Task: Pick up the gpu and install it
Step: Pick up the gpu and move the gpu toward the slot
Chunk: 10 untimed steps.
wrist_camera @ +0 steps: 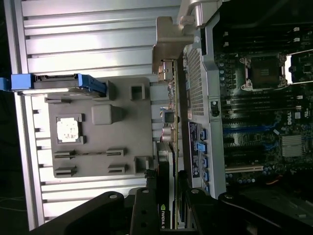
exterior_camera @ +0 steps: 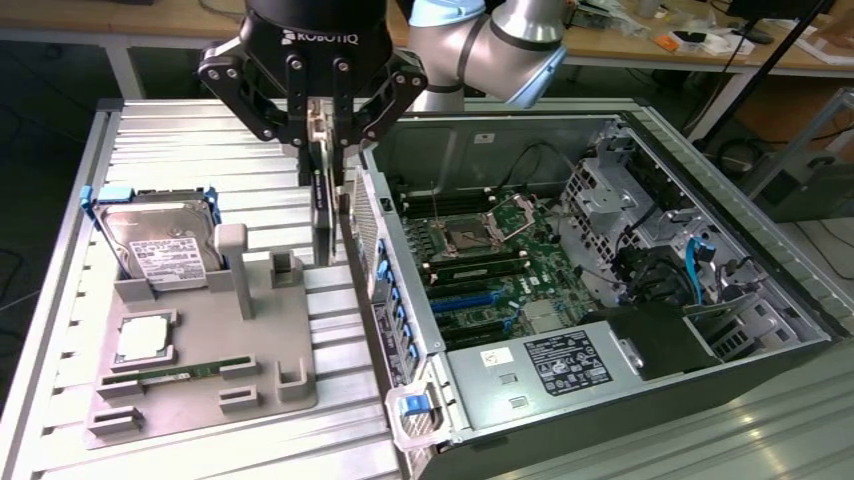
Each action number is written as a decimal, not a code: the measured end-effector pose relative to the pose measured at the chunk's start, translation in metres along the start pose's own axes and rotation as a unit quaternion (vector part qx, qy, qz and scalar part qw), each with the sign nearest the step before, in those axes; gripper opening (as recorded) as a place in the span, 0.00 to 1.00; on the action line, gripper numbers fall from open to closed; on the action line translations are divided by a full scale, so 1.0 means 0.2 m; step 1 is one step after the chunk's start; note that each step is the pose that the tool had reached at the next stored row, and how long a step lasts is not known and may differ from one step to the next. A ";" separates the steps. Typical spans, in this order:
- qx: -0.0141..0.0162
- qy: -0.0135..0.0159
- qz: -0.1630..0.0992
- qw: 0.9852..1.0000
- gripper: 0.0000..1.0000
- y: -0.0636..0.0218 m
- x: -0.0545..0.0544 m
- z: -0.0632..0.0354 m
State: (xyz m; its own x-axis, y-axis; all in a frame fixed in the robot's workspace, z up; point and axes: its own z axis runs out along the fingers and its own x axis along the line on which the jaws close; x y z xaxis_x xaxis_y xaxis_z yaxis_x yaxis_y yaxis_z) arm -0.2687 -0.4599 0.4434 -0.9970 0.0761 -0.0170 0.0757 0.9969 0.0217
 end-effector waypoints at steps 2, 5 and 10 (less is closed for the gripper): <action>0.000 0.000 0.000 1.000 0.27 0.000 0.00 0.000; 0.000 0.000 0.000 1.000 0.27 0.001 -0.01 0.000; 0.000 0.000 0.000 1.000 0.27 0.002 -0.03 0.000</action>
State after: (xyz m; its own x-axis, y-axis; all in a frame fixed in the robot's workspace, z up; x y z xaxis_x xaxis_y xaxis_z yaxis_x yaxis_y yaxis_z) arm -0.2635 -0.4599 0.4435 -0.9970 0.0761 -0.0169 0.0757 0.9969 0.0216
